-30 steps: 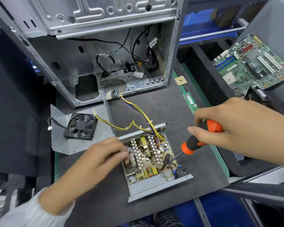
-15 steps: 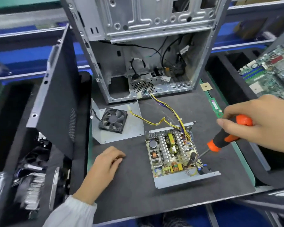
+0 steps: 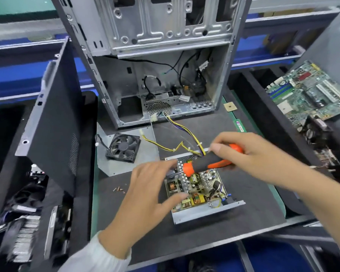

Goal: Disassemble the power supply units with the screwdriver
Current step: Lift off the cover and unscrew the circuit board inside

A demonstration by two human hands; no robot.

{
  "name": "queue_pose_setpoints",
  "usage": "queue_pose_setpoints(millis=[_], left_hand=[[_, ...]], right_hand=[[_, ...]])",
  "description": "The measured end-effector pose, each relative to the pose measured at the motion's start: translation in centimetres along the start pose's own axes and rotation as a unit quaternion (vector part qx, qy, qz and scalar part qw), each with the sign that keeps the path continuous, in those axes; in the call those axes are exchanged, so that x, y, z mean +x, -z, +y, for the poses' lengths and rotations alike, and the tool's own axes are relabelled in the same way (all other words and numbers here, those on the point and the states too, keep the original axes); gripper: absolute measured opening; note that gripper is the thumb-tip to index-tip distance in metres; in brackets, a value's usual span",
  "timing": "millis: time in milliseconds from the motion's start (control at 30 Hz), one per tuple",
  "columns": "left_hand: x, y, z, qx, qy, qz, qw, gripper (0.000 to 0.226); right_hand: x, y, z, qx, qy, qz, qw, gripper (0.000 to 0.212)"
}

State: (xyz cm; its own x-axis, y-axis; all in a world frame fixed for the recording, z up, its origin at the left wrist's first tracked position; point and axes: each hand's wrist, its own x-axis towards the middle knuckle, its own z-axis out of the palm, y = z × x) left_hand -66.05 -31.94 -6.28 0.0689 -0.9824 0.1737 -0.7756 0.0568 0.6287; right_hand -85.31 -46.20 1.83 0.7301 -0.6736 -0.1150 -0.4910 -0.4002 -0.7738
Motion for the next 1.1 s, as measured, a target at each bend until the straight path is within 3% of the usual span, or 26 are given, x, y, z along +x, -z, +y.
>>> queue_pose_setpoints(millis=[67,167,200,267,333,433,733,933,1100], left_hand=[[0.0,-0.7,0.3,0.014,0.007,0.021,1.000,0.041],[-1.0,-1.3,-0.9,-0.023,0.078,0.061,0.995,0.037],[-1.4,-1.4,-1.5,-0.050,0.108,0.082,0.989,0.037],[-2.0,-1.4,-2.3,-0.099,0.155,0.130,0.974,0.035],[-2.1,-1.6,-2.6,-0.126,0.176,0.165,0.962,0.024],[-1.9,-2.1,-3.1,-0.135,0.182,0.200,0.953,0.019],[-0.7,-3.5,-4.0,-0.127,0.178,0.190,0.957,0.039],[-0.5,-3.1,-3.8,-0.131,0.178,0.197,0.955,0.040],[-0.4,-3.0,-3.8,-0.116,0.172,0.201,0.957,0.041]], right_hand=[[0.8,-1.6,0.2,0.061,0.004,-0.034,0.998,0.037],[1.7,-1.5,1.3,0.098,0.034,-0.129,0.986,0.033],[2.2,-1.1,2.0,0.077,0.059,-0.143,0.985,0.034],[3.0,-0.5,3.3,-0.079,0.177,-0.116,0.974,0.032],[3.5,-1.2,4.3,-0.256,0.318,-0.108,0.906,0.019],[3.8,-3.0,5.0,-0.343,0.432,-0.172,0.816,0.022],[4.4,-3.9,6.4,-0.443,0.531,-0.333,0.641,0.016],[5.8,-4.5,6.8,-0.463,0.612,-0.344,0.541,0.020],[6.5,-5.6,7.0,-0.441,0.638,-0.362,0.517,0.020]])
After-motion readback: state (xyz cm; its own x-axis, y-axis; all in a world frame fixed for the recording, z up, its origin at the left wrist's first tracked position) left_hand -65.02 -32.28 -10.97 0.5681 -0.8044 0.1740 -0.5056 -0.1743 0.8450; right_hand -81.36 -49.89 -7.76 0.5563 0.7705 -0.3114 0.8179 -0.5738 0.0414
